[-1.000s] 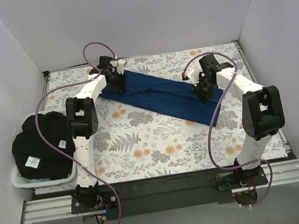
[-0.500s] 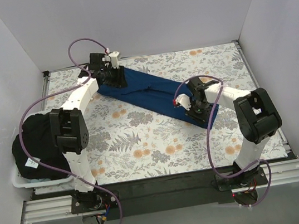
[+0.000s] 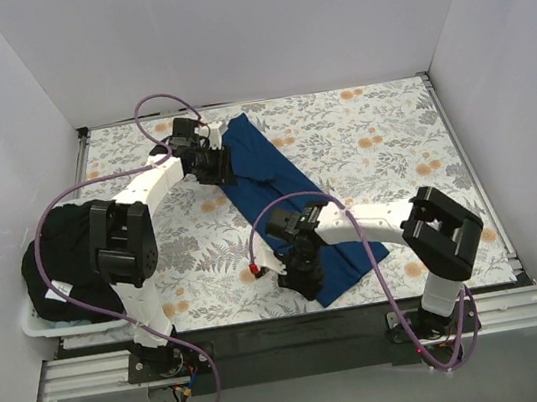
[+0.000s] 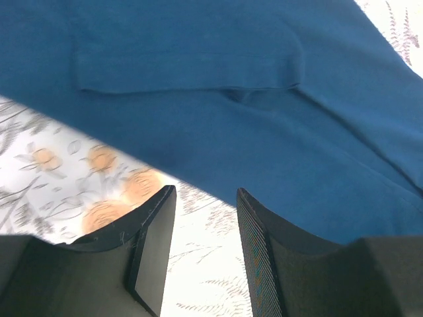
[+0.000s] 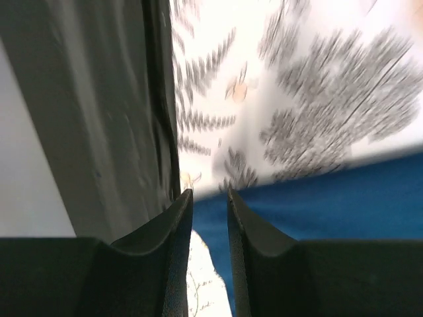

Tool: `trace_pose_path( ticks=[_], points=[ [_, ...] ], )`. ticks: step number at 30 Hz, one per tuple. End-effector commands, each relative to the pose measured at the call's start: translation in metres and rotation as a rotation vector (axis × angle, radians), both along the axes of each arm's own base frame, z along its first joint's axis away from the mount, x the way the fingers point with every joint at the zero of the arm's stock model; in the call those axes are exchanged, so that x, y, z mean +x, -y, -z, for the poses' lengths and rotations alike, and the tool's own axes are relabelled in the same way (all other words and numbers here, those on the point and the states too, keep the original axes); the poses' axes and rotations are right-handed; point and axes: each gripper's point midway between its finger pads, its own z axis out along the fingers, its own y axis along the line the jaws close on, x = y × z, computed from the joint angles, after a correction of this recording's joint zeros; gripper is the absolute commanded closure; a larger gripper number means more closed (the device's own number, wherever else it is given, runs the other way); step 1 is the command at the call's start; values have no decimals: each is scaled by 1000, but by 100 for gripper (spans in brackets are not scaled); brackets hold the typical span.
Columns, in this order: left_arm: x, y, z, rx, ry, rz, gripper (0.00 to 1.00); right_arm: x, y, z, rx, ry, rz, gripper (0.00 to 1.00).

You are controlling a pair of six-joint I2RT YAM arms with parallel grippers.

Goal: Fold and stack the t-shirts
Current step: Fold the tshirt

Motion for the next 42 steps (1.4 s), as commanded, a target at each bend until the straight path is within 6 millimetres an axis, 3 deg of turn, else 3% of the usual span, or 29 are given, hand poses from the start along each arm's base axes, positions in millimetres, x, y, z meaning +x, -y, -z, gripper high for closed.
trace_pose_path(
  ticks=[1,4,6,7,9,10,12,14,16,17,18,21,25,30,32,36,37,39,40,41,42],
  points=[
    [7,16,-12,28,49,1,60,0,-36,-39,122,-98,21,67],
    [18,18,5,65,30,-23,61,25,-40,-73,212,-67,66,63],
    [20,22,18,107,27,-5,62,51,-29,-88,241,-16,139,62],
    [22,19,35,160,22,9,62,61,-22,-89,235,11,168,62],
    [25,30,42,180,19,33,63,89,3,-80,168,110,241,61],
    [24,32,60,188,-21,44,63,92,15,-70,120,129,256,62],
    [31,42,62,182,-29,57,63,109,36,-55,55,175,328,64],
    [35,47,84,201,-66,72,64,110,56,-36,-17,162,381,65],
    [48,56,82,189,-55,79,66,110,66,-20,-73,155,408,65],
    [49,56,96,193,-80,81,66,104,71,-11,-97,137,414,65],
    [61,63,87,176,-50,83,66,101,71,-3,-108,121,418,65],
    [75,75,86,132,-15,107,67,87,70,15,-138,33,433,66],
    [96,102,58,21,78,173,65,64,46,25,-96,-105,415,66],
    [114,113,33,-23,167,207,61,44,-19,15,15,-214,335,63],
    [118,115,26,-30,191,218,61,37,-35,14,22,-217,292,62],
    [121,111,2,-52,220,196,61,43,-55,-16,112,-225,278,58],
    [120,107,-22,-90,233,181,61,51,-57,-27,145,-216,287,56],
    [112,99,-32,-131,221,171,58,56,-58,-61,235,-211,292,54],
    [109,90,-68,-169,268,153,56,68,-57,-76,279,-190,316,53],
    [99,87,-65,-188,252,167,53,75,-55,-98,338,-148,321,52],
    [93,83,-78,-201,269,170,50,83,-53,-109,367,-118,333,52]
  ],
)
